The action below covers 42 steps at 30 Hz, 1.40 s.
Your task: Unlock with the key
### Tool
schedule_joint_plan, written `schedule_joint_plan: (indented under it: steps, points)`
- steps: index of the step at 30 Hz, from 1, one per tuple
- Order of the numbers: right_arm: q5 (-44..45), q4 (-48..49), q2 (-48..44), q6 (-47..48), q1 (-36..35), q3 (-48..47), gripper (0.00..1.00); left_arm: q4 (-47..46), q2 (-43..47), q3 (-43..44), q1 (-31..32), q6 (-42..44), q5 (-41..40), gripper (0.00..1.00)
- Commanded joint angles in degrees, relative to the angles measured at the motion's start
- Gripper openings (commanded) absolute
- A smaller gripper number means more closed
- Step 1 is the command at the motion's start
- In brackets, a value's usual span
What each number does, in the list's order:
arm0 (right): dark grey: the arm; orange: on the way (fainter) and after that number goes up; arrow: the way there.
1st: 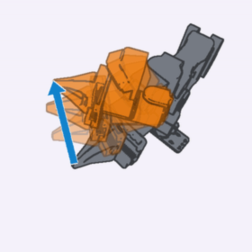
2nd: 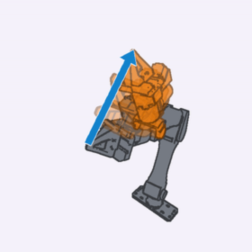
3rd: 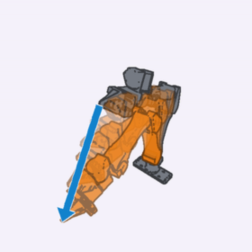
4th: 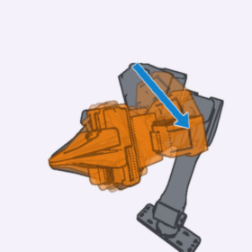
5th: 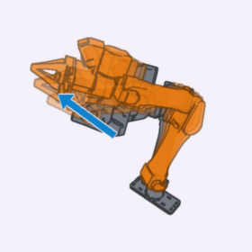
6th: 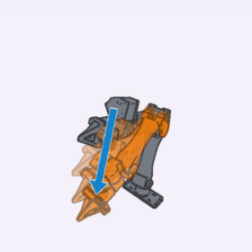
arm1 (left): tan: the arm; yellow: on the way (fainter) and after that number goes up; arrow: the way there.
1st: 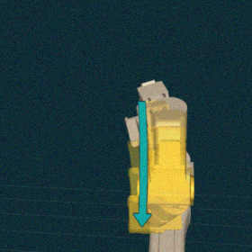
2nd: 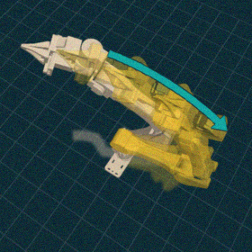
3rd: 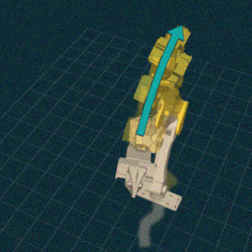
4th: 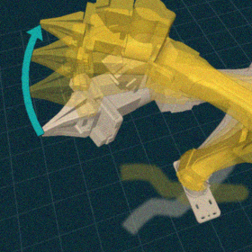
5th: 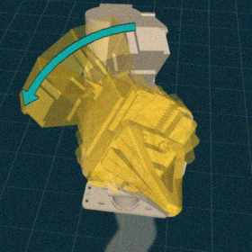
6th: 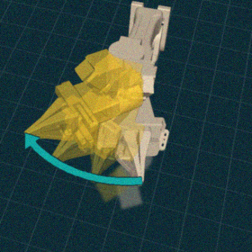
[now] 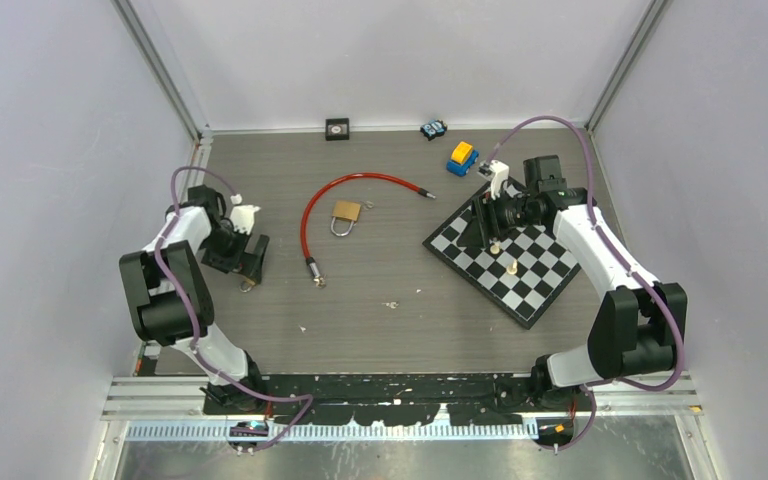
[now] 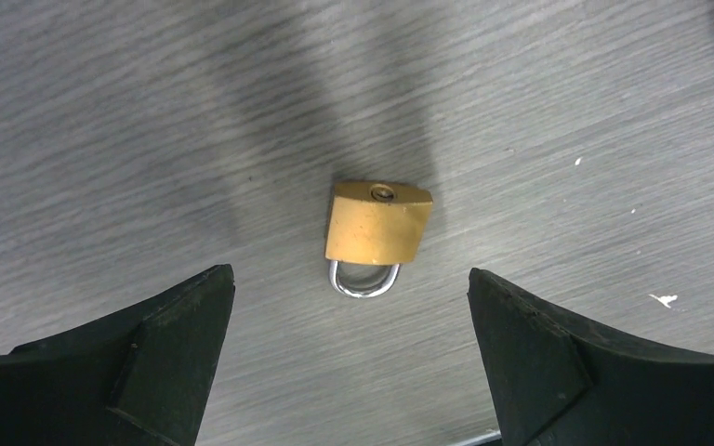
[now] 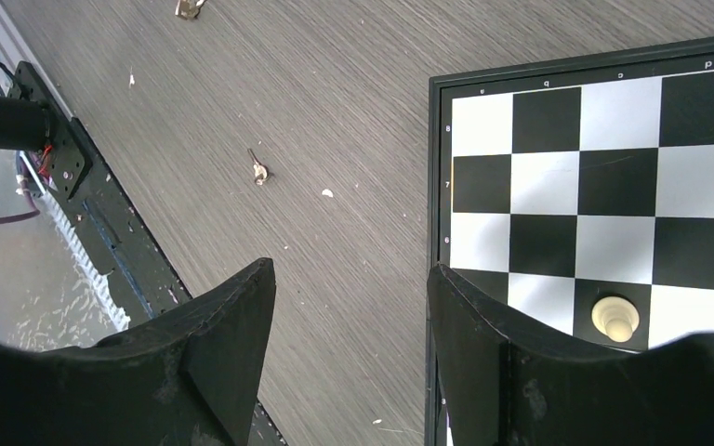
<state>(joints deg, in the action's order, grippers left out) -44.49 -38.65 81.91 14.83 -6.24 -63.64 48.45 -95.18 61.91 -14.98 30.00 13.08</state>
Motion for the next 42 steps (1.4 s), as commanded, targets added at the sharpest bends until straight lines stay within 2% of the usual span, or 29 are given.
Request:
schedule_joint_plan:
  steps: [1, 7, 15, 17, 21, 28, 33, 36, 42]
  points:
    - [-1.46, 0.02, 0.43, 0.67, 0.02, -1.61, 0.66, -4.91, -0.34, 0.28, 0.15, 1.97, 2.14, 0.98]
    - [-1.34, -0.27, 1.34, 0.81, 0.0, -1.82, 0.66, -8.5, 0.0, -2.88, 0.74, 4.09, 2.47, 0.87]
    - [-0.89, -1.16, 2.48, 0.92, 0.01, -2.45, 0.66, -10.87, -0.08, -6.23, 2.18, 5.77, 1.57, 0.82]
    - [-0.85, -1.25, 2.63, 0.8, 0.0, -2.54, 0.66, -12.04, 0.0, -7.44, 2.66, 6.07, 0.64, 0.77]
    - [-0.53, -1.3, 2.7, 0.78, 0.02, -2.62, 0.66, -12.82, 0.93, -9.77, 3.49, 6.63, -0.01, 0.59]
    - [0.0, -1.42, 3.38, 0.56, 0.0, -2.89, 0.66, -12.85, 7.12, -14.07, 4.88, 4.51, 1.55, 0.36]
    - [0.0, -1.86, 3.61, 0.41, 0.0, -3.16, 0.66, -9.8, 12.81, -11.16, 5.9, 2.84, 5.11, 0.26]
    - [0.25, -1.86, 3.36, 0.46, 0.0, -3.2, 0.66, -6.44, 15.75, -8.82, 9.86, 3.05, 5.92, 0.25]
    - [0.35, -1.84, 3.43, 0.43, 0.0, -3.25, 0.66, -3.58, 19.91, -4.63, 28.07, 0.78, 5.46, 0.25]
